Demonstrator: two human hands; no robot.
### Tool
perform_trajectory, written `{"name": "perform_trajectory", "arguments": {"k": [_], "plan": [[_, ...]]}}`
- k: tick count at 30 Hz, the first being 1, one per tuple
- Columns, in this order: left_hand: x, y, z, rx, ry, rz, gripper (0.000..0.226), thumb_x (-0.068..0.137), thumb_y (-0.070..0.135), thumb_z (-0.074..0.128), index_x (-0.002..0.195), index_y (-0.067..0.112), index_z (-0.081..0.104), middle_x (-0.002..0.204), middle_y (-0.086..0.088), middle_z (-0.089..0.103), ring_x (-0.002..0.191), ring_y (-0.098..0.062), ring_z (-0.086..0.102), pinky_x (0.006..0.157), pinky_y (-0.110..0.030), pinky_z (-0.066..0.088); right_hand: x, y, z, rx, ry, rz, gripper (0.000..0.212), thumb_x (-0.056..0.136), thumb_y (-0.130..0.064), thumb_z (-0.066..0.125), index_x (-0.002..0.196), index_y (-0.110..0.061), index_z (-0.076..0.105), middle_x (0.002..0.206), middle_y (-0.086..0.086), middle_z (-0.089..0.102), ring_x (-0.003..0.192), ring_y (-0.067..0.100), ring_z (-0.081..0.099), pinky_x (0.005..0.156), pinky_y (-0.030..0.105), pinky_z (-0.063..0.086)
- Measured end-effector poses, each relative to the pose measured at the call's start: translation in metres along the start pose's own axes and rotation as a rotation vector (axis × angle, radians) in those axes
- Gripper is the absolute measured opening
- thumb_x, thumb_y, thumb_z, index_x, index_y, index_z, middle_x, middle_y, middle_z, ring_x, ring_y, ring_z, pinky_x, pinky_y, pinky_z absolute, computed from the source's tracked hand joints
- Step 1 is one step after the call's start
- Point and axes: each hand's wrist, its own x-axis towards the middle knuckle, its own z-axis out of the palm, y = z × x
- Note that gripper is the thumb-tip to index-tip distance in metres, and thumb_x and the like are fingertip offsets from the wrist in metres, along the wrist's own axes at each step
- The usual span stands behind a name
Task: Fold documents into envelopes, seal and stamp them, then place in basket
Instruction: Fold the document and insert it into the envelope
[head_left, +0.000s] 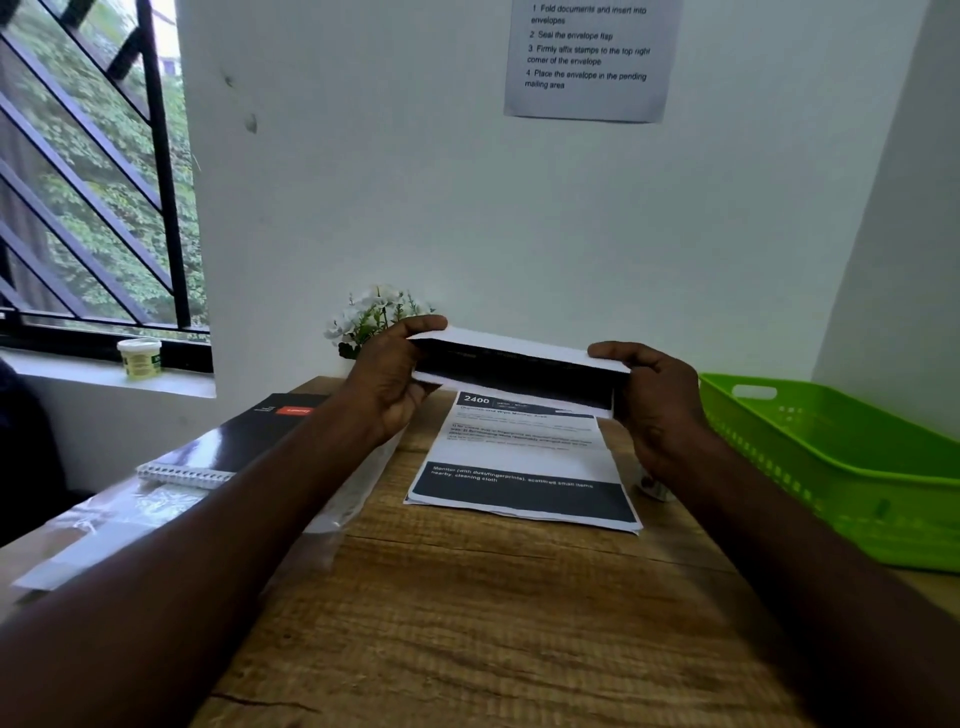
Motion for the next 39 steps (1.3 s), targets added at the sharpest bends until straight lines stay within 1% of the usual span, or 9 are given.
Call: {"name": "perform_trajectory", "arguments": {"k": [3,6,8,11,14,21,26,34,39], "plan": [[-0.002,0.003,0.001,-0.081,-0.005,-0.057,0.008,0.089,0.000,0.067,0.096,0.004,0.070,0.093,-0.014,0.071,0.074,-0.022,0.073,0.062,-0.031,0.063,0.001,0.000,-0.001,0.027,-0.028,0.043,0.031,0.085,0.016,0.060,0.085,-0.008,0.078,0.087,0.014,0.076,0.076,0.028,0.072,0.069,0.035,0.062],[-0.003,0.007,0.000,-0.141,-0.028,-0.068,0.028,0.075,0.002,0.069,0.102,-0.004,0.070,0.100,-0.019,0.072,0.081,-0.027,0.073,0.070,-0.037,0.065,0.000,-0.003,0.001,0.052,-0.018,0.077,0.028,0.087,0.015,0.058,0.091,-0.005,0.079,0.085,0.010,0.076,0.067,0.020,0.071,0.059,0.026,0.061],[-0.002,0.007,-0.002,-0.172,-0.014,-0.057,0.026,0.084,0.002,0.058,0.105,-0.006,0.071,0.107,-0.021,0.071,0.091,-0.030,0.071,0.076,-0.039,0.065,0.000,-0.003,0.002,0.072,0.011,0.095,0.027,0.089,0.012,0.056,0.097,-0.001,0.078,0.085,0.009,0.075,0.069,0.020,0.070,0.056,0.025,0.059],[0.002,0.004,-0.002,-0.115,0.028,-0.020,0.022,0.096,0.000,0.055,0.113,0.000,0.069,0.111,-0.018,0.069,0.093,-0.027,0.070,0.069,-0.033,0.064,0.002,-0.001,0.002,0.036,0.034,0.086,0.032,0.088,0.011,0.050,0.096,0.000,0.079,0.088,0.009,0.075,0.078,0.025,0.068,0.064,0.032,0.057],[0.002,-0.002,-0.001,0.030,0.041,0.021,0.035,0.095,-0.007,0.058,0.129,0.000,0.064,0.118,-0.020,0.069,0.094,-0.026,0.069,0.062,-0.028,0.062,0.004,0.002,0.003,-0.047,0.072,0.032,0.040,0.083,0.011,0.045,0.089,-0.007,0.081,0.090,0.009,0.078,0.082,0.026,0.070,0.070,0.036,0.055],[-0.006,-0.002,0.008,0.254,0.023,0.225,0.023,0.090,-0.007,0.060,0.100,0.009,0.074,0.088,-0.007,0.077,0.076,-0.018,0.072,0.065,-0.023,0.058,-0.005,-0.005,0.002,-0.279,0.165,-0.356,0.039,0.074,-0.012,0.045,0.085,-0.023,0.080,0.087,-0.008,0.078,0.085,0.014,0.072,0.087,0.042,0.057],[-0.013,-0.009,0.012,0.379,-0.079,0.364,0.023,0.080,0.005,0.066,0.099,0.012,0.078,0.104,-0.021,0.077,0.101,-0.040,0.073,0.085,-0.040,0.056,-0.017,0.001,0.011,-0.563,-0.062,-0.527,0.026,0.093,-0.034,0.061,0.110,-0.024,0.078,0.108,-0.016,0.076,0.104,-0.002,0.067,0.103,0.036,0.051],[-0.027,-0.009,0.023,0.397,-0.259,0.376,0.022,0.089,-0.005,0.064,0.099,0.009,0.076,0.102,-0.018,0.078,0.098,-0.031,0.074,0.085,-0.041,0.058,-0.023,0.007,0.021,-0.645,-0.158,-0.648,0.014,0.093,-0.025,0.072,0.103,-0.021,0.081,0.098,-0.015,0.078,0.091,-0.001,0.070,0.088,0.022,0.051],[-0.033,-0.009,0.027,0.470,-0.301,0.406,0.011,0.088,0.011,0.078,0.097,0.006,0.078,0.102,-0.018,0.077,0.094,-0.027,0.073,0.083,-0.040,0.057,-0.026,0.005,0.024,-0.604,-0.121,-0.666,0.010,0.091,-0.019,0.074,0.095,-0.019,0.082,0.091,-0.011,0.078,0.087,0.001,0.071,0.079,0.012,0.047]]}}
